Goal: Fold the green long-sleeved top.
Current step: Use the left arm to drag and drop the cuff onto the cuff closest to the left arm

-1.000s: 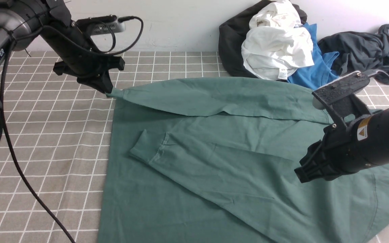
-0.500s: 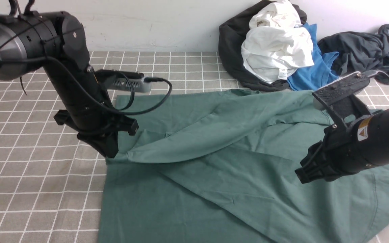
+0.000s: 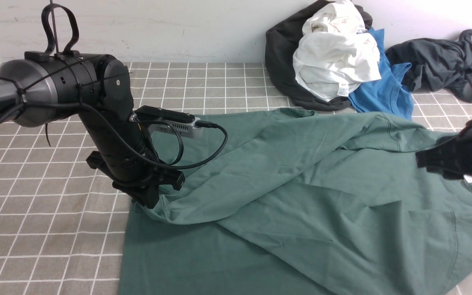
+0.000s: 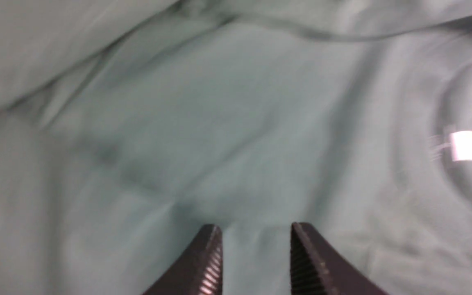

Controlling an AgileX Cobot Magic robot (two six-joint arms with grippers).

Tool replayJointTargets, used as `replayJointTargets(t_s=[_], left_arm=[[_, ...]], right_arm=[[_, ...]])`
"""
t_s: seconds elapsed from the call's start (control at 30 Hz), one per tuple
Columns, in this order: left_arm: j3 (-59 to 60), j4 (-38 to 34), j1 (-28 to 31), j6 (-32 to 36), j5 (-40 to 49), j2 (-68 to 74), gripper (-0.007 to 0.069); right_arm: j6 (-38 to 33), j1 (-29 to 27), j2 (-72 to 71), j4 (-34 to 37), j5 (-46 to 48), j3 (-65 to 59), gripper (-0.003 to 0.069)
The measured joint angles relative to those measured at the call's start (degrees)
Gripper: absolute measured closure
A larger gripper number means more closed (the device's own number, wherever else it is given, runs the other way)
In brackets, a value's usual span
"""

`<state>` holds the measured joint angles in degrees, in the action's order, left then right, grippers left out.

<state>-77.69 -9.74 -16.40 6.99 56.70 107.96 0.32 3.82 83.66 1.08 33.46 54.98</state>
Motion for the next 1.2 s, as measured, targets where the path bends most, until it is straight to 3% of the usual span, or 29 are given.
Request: replayJointTargets(t_s=[0.13,0.3,0.6,0.77,0.93,1.07,1.2], left_arm=[[0.0,0.2,0.0,0.0,-1.0,0.0,0.0601],[0.0,0.3,0.0,0.0,-3.1,0.0,0.0601],[0.0,0.3,0.0,0.0,-3.6,0.0,0.0601],[0.0,0.3,0.0,0.0,-4.4,0.0,0.0601],[0.0,0.3,0.0,-0.2,-5.4,0.0,0.0601],[0.0,0.3,0.0,-0.4,-6.7,-0.8,0.0601],[0.0,0.3,0.0,-0.4,-9.3,-3.5,0.0601]], right_arm=[[-0.7,-3.6,8.1,2.5,0.7,5.1,0.0344],[-3.1,-3.3,19.6,4.6,3.6,16.0,0.0309],[-4.2,-3.3,37.4,3.9,5.6,35.7,0.0305],[-4.6,-3.3,43.7,3.9,5.8,40.3,0.0317],[-7.4,-2.9,46.1,2.5,6.6,42.9,0.0442],[-11.6,-2.9,46.1,1.9,11.4,45.9,0.0626],[-14.8,-2.9,45.1,1.7,17.7,50.5,0.0659]])
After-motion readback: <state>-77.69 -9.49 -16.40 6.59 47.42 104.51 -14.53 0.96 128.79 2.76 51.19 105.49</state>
